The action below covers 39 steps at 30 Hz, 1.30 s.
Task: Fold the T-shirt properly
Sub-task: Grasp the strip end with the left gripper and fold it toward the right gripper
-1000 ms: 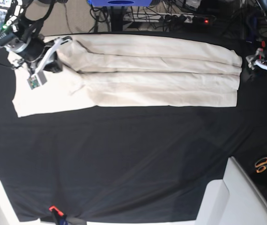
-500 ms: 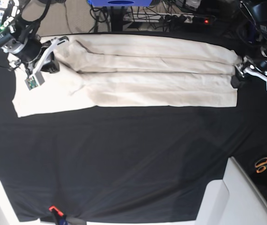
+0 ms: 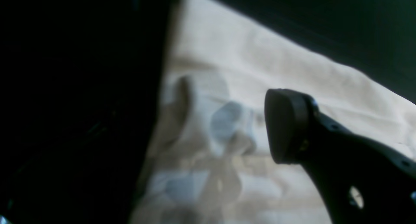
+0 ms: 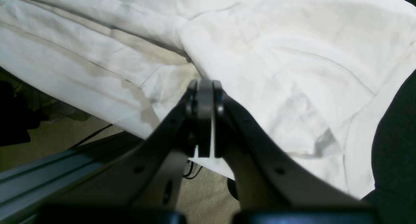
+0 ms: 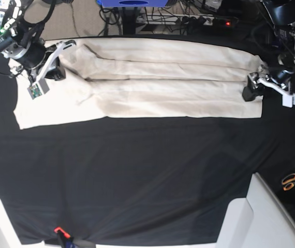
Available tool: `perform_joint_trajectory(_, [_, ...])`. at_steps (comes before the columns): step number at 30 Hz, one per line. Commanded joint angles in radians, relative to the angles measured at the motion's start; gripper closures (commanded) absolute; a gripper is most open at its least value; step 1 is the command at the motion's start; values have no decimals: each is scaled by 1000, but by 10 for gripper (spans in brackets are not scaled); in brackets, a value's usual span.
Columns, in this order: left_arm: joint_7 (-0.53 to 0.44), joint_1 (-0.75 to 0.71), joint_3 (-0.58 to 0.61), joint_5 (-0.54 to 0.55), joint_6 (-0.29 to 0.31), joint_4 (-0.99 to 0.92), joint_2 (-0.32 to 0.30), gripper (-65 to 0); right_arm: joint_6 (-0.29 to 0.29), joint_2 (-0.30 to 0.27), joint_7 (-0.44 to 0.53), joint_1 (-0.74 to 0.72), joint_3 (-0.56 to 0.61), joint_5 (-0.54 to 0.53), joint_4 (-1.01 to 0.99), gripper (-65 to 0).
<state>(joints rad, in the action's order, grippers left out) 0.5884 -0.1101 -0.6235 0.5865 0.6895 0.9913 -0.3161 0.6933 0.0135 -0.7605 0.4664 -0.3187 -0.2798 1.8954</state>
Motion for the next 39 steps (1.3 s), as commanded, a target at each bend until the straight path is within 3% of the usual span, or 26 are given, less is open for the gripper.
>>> perform_joint_trajectory(1, [2, 2, 3, 7, 9, -7, -16, -507, 5, -7, 20, 2, -1, -14, 13, -2])
perform_joint_trajectory(2, [0, 3, 0, 7, 9, -22, -16, -502, 5, -7, 20, 2, -3, -14, 13, -2])
perform_joint_trajectory(4, [0, 10, 0, 7, 9, -33, -16, -431, 5, -7, 20, 2, -6, -14, 13, -2])
perform_joint_trajectory(10, [0, 14, -8, 7, 9, -35, -21, -26, 5, -7, 20, 2, -6, -14, 13, -2])
perform_joint_trajectory(11, [0, 14, -8, 3, 9, -35, -22, 0, 5, -7, 20, 2, -4, -14, 13, -2])
perform_joint_trajectory(15, [-2, 19, -8, 2, 9, -9, -22, 0, 5, -5, 20, 2, -4, -14, 3, -2])
perform_joint_trajectory(20, [3, -55, 1, 2, 9, 245, 28, 0, 5, -5, 20, -2, -4, -14, -66, -2])
perform_joint_trajectory(25, [3, -144, 96, 2, -199, 516, 87, 0, 5, -5, 22, -5, -3, -16, -69, -2])
perform_joint_trajectory(31, [5, -225, 288, 2, -443, 673, 108, 0, 5, -4, 22, -16, -4, -16, -64, -2])
perform_joint_trajectory(35, [6, -259, 419, 2, -543, 740, 117, 0, 5, -4, 22, -18, -4, -16, -64, -2])
perform_joint_trajectory(39, [3, -259, 552, 2, -595, 757, 128, 0, 5, -4, 22, -18, -6, -16, -64, -2])
